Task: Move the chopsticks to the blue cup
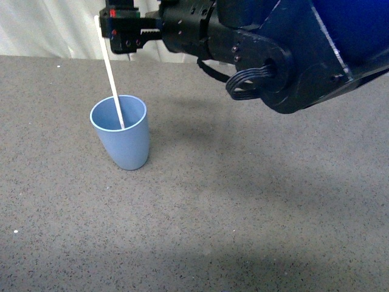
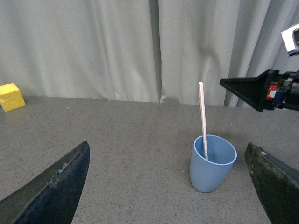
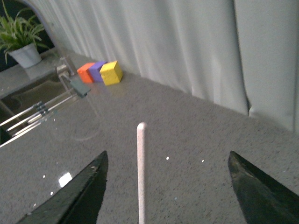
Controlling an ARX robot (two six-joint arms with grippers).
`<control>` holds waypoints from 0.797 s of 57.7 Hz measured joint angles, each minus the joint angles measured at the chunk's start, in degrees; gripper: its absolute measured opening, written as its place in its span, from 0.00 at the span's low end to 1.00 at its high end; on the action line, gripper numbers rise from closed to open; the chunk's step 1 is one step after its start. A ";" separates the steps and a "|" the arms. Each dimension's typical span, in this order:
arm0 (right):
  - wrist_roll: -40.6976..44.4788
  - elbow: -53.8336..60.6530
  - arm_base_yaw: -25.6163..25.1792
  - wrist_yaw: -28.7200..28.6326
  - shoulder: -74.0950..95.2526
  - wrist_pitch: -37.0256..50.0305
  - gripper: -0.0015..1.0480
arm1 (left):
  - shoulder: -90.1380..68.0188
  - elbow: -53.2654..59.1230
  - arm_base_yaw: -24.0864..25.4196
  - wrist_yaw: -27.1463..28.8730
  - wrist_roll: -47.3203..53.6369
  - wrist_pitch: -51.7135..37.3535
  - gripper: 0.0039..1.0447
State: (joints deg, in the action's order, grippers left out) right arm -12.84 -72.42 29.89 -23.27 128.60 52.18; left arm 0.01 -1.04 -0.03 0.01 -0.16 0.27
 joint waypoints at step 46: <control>12.70 60.37 -19.32 33.86 -50.47 12.87 0.01 | -0.02 0.00 0.00 0.00 0.00 0.00 0.94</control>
State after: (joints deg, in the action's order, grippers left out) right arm -0.14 -12.05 10.57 10.59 78.13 65.06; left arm -0.01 -1.04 -0.03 0.01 -0.16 0.27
